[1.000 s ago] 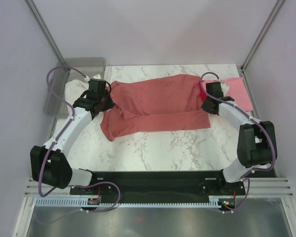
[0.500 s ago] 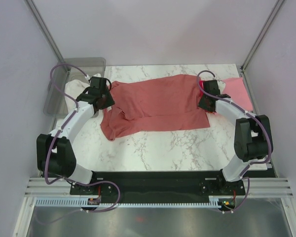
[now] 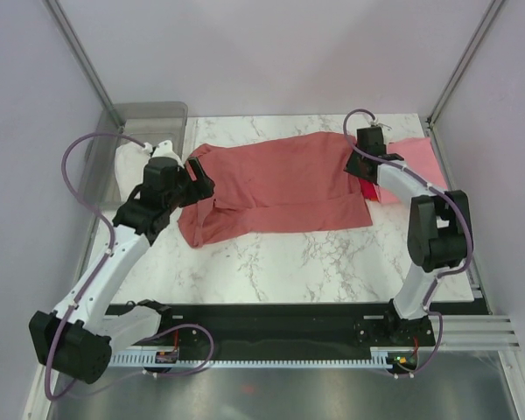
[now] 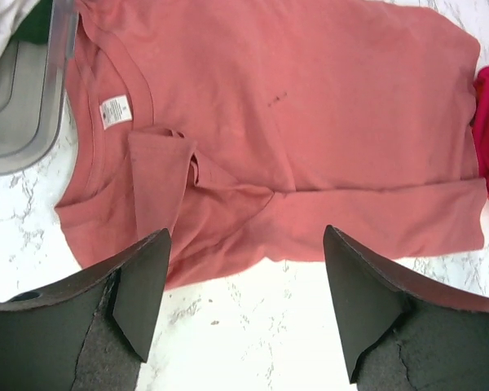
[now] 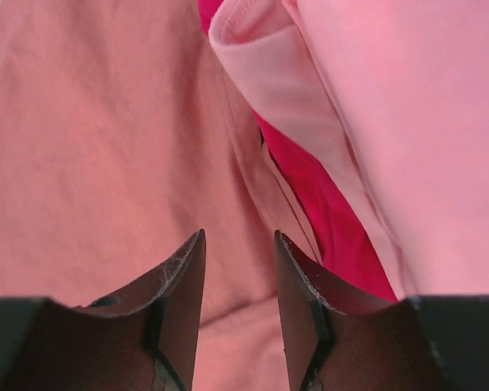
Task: Fold and stack the t-shirts
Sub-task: Fold the tshirt
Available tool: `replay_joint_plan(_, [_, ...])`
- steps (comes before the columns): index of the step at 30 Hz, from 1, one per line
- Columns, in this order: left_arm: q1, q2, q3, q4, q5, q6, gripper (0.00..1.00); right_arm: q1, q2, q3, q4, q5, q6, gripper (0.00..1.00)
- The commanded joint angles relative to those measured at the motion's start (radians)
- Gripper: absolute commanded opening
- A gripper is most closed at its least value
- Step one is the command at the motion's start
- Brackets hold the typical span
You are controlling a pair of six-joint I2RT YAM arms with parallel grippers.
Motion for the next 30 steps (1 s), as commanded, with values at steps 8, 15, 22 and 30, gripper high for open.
replay_joint_plan(8, [-0.006, -0.155, -0.157, 0.010, 0.076, -0.026, 0.83, -0.081, 0.221, 0.168, -0.025, 0.025, 0.052, 0.45])
replay_joint_plan(15, [-0.008, -0.149, -0.214, 0.031, 0.080, -0.043, 0.83, -0.142, 0.249, 0.176, -0.033, 0.027, 0.064, 0.55])
replay_joint_plan(22, [-0.008, -0.210, -0.269, 0.045, 0.067, -0.050, 0.84, -0.126, 0.142, 0.138, -0.036, -0.005, 0.023, 0.68])
replay_joint_plan(30, [-0.009, -0.243, -0.345, 0.059, 0.067, -0.060, 0.88, -0.031, -0.111, -0.109, 0.007, -0.035, 0.012, 0.66])
